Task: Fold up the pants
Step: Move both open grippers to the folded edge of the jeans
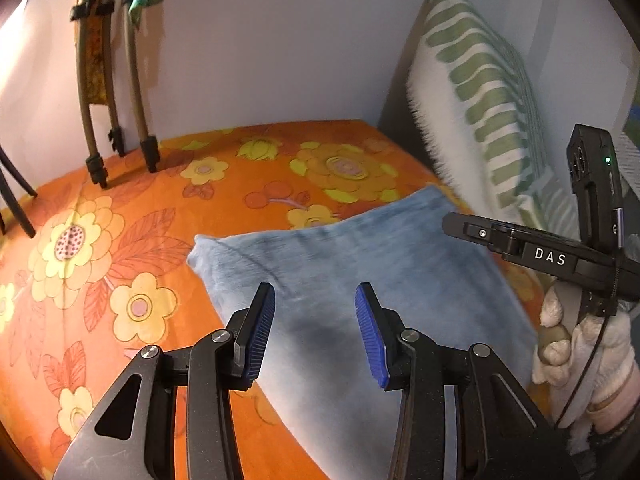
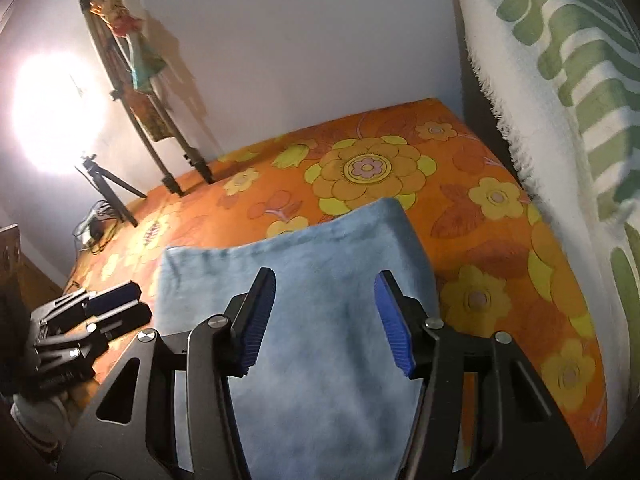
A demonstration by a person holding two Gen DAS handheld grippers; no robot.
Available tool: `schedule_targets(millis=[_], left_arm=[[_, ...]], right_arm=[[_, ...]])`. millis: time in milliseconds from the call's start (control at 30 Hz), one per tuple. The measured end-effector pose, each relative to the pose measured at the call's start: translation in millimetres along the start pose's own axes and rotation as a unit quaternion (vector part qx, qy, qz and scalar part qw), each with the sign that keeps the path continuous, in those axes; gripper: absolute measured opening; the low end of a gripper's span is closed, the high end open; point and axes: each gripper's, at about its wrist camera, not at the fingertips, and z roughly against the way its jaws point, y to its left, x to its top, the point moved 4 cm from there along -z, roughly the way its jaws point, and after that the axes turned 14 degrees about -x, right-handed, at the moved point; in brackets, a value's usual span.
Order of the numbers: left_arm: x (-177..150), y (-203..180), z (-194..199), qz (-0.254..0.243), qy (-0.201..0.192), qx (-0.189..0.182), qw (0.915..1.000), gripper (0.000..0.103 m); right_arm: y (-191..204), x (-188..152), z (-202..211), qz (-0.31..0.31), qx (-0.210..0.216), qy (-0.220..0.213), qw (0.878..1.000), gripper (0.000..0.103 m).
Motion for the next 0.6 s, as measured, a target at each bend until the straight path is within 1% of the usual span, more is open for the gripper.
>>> schedule_targets(millis=[133, 300, 367, 400, 467, 533, 567, 600], left_arm=[[-1.2, 17.5, -11.6, 0.016, 0.0, 0.009, 0.9998, 0.04], [-1.4, 29.3, -26.9, 0.024, 0.01, 0.015, 0.9996, 0.04], [-3.5, 33.7, -35.9, 0.028, 0.025, 0.016, 0.9992, 0.04], [-3.6, 35.4, -37.5, 0.03, 0.025, 0.017, 0.9991, 0.04], [-2.2, 35.2, -34.0, 0.032, 0.022, 0.018, 0.9991, 0.04], [-1.8, 35.0, -26.2, 0.033, 0.018, 0.017, 0.9992, 0.041], [-1.9, 34.4, -20.7, 0.033, 0.015, 0.015, 0.9992, 0.044], [-2.4, 34.0, -14.8, 0.035, 0.011, 0.013, 0.9993, 0.053]], right_arm=[[-1.1, -0.1, -25.4, 0.018, -0.027, 0.012, 0.999, 0.055], [-1.2, 4.6, -32.5, 0.031, -0.029, 0.009, 0.999, 0.055], [-2.1, 4.0, -39.2, 0.026, -0.026, 0.021, 0.999, 0.055], [-2.9, 3.3, -42.7, 0.023, -0.023, 0.028, 0.999, 0.055], [-3.8, 3.6, -44.8, 0.021, -0.018, 0.033, 0.999, 0.055], [-5.0, 6.5, -36.7, 0.022, -0.013, 0.026, 0.999, 0.055], [-7.7, 8.4, -31.0, 0.02, -0.011, 0.02, 1.0, 0.056], [-11.4, 9.7, -25.7, 0.019, -0.013, 0.015, 1.0, 0.06]])
